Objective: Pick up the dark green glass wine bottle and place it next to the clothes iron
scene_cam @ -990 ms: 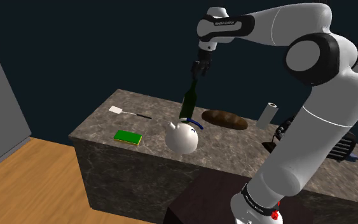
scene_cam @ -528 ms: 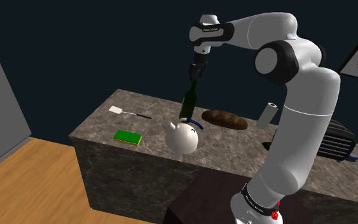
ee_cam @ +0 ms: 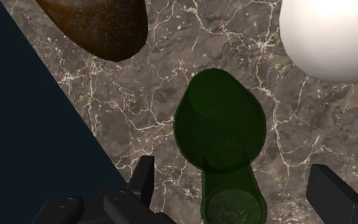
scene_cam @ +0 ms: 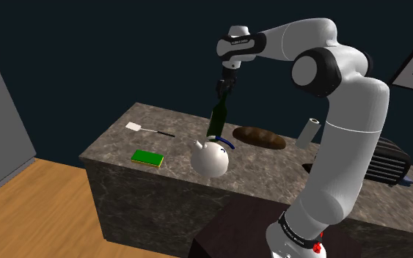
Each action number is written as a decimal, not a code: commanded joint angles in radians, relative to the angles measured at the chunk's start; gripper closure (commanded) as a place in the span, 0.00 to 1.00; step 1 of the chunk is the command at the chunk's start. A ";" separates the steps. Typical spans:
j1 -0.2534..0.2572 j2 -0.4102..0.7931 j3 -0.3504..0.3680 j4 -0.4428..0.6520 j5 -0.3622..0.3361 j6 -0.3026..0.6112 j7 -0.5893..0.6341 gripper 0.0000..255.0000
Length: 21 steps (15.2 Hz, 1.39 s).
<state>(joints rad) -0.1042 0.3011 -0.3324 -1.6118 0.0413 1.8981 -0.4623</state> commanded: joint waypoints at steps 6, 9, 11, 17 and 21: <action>0.000 0.000 0.000 -0.001 0.000 0.002 0.000 1.00; 0.000 0.000 0.000 -0.001 0.000 0.002 0.000 1.00; 0.000 0.000 0.000 -0.001 0.000 0.002 0.000 1.00; -0.001 -0.004 -0.001 0.021 -0.001 -0.024 0.000 1.00; -0.002 -0.009 -0.002 0.068 -0.003 -0.075 -0.001 1.00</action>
<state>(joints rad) -0.1050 0.2942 -0.3338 -1.5579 0.0389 1.8380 -0.4620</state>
